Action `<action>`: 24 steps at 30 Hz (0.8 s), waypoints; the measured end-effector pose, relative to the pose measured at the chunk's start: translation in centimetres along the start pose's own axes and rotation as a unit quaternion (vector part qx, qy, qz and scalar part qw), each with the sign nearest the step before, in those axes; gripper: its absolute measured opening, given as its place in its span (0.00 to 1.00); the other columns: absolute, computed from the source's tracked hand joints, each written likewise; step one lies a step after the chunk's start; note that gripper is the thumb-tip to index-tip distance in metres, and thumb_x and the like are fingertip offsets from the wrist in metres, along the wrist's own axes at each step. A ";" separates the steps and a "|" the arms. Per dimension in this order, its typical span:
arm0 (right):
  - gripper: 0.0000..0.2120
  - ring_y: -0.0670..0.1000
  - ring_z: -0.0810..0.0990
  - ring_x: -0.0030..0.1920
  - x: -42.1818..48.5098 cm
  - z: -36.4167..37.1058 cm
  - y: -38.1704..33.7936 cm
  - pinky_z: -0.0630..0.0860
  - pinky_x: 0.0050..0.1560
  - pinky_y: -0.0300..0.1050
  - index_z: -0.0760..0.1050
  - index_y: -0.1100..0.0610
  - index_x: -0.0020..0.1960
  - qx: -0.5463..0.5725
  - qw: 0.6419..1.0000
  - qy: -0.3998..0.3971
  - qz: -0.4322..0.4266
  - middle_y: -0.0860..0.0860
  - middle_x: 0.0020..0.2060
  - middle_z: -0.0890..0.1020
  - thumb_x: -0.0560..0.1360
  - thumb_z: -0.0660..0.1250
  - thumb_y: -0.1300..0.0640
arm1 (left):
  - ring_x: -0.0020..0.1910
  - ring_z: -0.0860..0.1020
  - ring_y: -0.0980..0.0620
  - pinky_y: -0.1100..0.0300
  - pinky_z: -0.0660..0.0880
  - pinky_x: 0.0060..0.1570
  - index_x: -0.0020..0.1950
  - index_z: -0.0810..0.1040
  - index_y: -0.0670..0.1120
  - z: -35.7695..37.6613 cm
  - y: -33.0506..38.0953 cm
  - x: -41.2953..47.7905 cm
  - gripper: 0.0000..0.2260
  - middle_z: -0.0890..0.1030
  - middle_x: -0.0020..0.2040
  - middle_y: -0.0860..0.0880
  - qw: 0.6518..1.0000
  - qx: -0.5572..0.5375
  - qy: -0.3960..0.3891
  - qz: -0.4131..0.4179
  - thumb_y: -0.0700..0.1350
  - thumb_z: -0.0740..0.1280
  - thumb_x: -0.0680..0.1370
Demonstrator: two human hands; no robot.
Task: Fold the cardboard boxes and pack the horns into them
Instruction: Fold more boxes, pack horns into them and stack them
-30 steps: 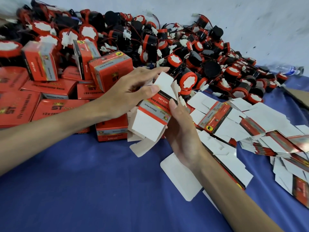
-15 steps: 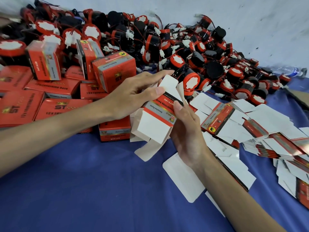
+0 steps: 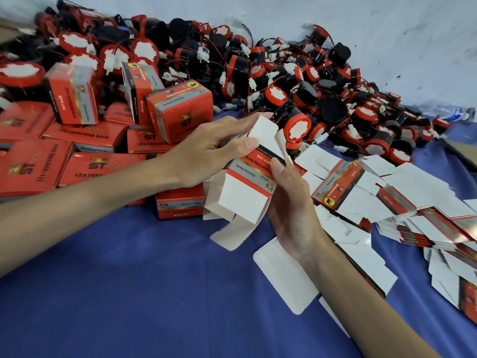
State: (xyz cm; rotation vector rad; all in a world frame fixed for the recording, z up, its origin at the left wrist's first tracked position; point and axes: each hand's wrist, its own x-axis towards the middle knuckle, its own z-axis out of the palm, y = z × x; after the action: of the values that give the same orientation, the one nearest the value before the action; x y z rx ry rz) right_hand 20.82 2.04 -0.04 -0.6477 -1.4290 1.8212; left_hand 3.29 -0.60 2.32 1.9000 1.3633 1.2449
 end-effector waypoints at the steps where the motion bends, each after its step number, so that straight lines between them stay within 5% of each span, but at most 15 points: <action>1: 0.27 0.56 0.81 0.58 0.0 0.0 0.0 0.79 0.53 0.48 0.70 0.55 0.68 -0.001 1.000 -0.001 0.000 0.56 0.57 0.82 0.71 0.65 0.47 | 0.53 0.77 0.57 0.67 0.73 0.48 0.74 0.63 0.55 0.0 0.0 0.0 0.28 0.77 0.55 0.49 1.000 -0.001 -0.002 0.002 0.61 0.56 0.75; 5: 0.28 0.57 0.80 0.59 0.1 -0.1 0.0 0.78 0.58 0.52 0.68 0.56 0.70 -0.006 1.000 -0.004 0.002 0.57 0.58 0.81 0.72 0.63 0.48 | 0.53 0.77 0.56 0.66 0.73 0.47 0.72 0.62 0.57 0.0 0.1 -0.1 0.26 0.78 0.55 0.50 1.000 -0.004 -0.005 0.008 0.61 0.55 0.75; 10: 0.29 0.57 0.80 0.59 0.1 -0.1 0.1 0.78 0.58 0.52 0.68 0.56 0.71 -0.013 1.000 -0.007 0.003 0.57 0.57 0.81 0.72 0.62 0.48 | 0.51 0.76 0.59 0.68 0.72 0.50 0.67 0.65 0.63 -0.1 0.3 -0.2 0.18 0.77 0.48 0.67 1.000 -0.001 -0.008 0.022 0.59 0.55 0.77; 15: 0.28 0.58 0.79 0.60 0.3 -0.1 0.2 0.76 0.61 0.54 0.69 0.57 0.70 -0.026 1.000 -0.008 0.004 0.58 0.59 0.80 0.72 0.62 0.47 | 0.48 0.76 0.65 0.73 0.70 0.47 0.61 0.69 0.65 0.0 0.4 -0.2 0.13 0.77 0.47 0.70 1.000 -0.012 -0.017 0.015 0.57 0.55 0.77; 24: 0.28 0.58 0.80 0.59 0.3 -0.3 0.2 0.76 0.60 0.54 0.69 0.59 0.69 -0.036 0.999 -0.006 0.012 0.59 0.58 0.80 0.72 0.62 0.47 | 0.43 0.80 0.62 0.71 0.73 0.41 0.59 0.76 0.51 0.1 -0.1 -0.1 0.12 0.79 0.48 0.49 0.999 -0.033 -0.019 -0.007 0.50 0.56 0.80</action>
State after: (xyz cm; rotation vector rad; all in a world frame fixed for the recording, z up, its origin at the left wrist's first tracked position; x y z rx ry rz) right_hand 20.83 2.45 -0.33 -0.6940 -1.5072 1.8006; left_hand 3.34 -0.70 2.17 1.8558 1.2979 1.2247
